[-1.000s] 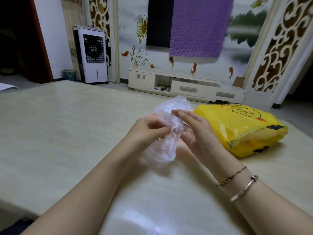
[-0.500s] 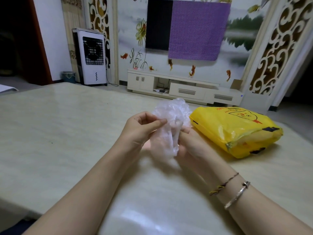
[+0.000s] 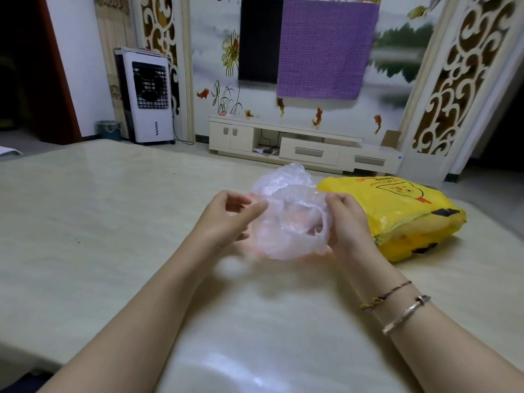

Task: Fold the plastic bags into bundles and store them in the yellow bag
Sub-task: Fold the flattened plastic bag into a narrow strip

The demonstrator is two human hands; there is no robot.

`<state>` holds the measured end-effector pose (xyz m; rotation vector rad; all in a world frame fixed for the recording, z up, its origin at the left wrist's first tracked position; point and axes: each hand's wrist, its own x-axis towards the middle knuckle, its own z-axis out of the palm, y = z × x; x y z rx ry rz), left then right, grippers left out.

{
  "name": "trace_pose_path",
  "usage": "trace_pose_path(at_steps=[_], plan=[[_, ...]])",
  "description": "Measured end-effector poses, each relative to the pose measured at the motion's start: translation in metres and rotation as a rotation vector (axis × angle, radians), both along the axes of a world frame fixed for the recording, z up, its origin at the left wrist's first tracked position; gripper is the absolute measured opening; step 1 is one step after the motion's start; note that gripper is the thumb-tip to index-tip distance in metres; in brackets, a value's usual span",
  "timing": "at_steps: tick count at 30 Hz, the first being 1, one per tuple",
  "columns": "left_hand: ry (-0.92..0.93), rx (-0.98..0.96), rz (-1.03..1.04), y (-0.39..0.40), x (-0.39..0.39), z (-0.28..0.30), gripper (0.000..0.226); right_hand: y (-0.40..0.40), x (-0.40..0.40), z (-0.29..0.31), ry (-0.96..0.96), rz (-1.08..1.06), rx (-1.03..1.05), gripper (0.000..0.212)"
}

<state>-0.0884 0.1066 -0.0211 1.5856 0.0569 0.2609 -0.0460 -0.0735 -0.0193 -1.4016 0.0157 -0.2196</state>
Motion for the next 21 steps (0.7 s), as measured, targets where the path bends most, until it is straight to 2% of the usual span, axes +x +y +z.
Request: trace_pose_path(at_steps=[4, 5, 7, 9, 11, 14, 16, 18, 21], plan=[[0.204, -0.216, -0.169, 0.004, -0.003, 0.013, 0.065, 0.006, -0.017, 0.007, -0.145, 0.160, -0.256, 0.013], [0.255, -0.234, -0.237, 0.005, -0.004, 0.013, 0.067, 0.008, -0.019, 0.007, -0.161, 0.172, -0.296, 0.014], [0.290, -0.139, -0.368, 0.004, -0.005, 0.009, 0.054, 0.010, -0.020, 0.006, -0.186, 0.181, -0.350, 0.014], [0.254, -0.052, -0.430, 0.000, -0.007, 0.005, 0.035, 0.010, -0.020, 0.006, -0.189, 0.182, -0.348, 0.013], [0.210, -0.090, -0.402, 0.000, -0.006, 0.002, 0.020, 0.010, -0.019, 0.005, -0.187, 0.172, -0.320, 0.013], [0.134, -0.212, -0.309, 0.005, 0.001, 0.001, 0.016, 0.007, -0.014, 0.004, -0.112, 0.168, -0.346, 0.023], [0.057, -0.311, -0.259, 0.008, 0.003, 0.002, 0.010, 0.006, -0.013, 0.004, 0.035, 0.243, -0.347, 0.031], [-0.019, -0.415, -0.238, 0.010, 0.004, 0.005, 0.014, 0.005, -0.017, 0.002, 0.139, 0.331, -0.302, 0.028], [-0.091, -0.538, -0.176, 0.012, 0.004, 0.006, 0.022, 0.006, -0.026, 0.001, 0.152, 0.430, -0.246, 0.025]])
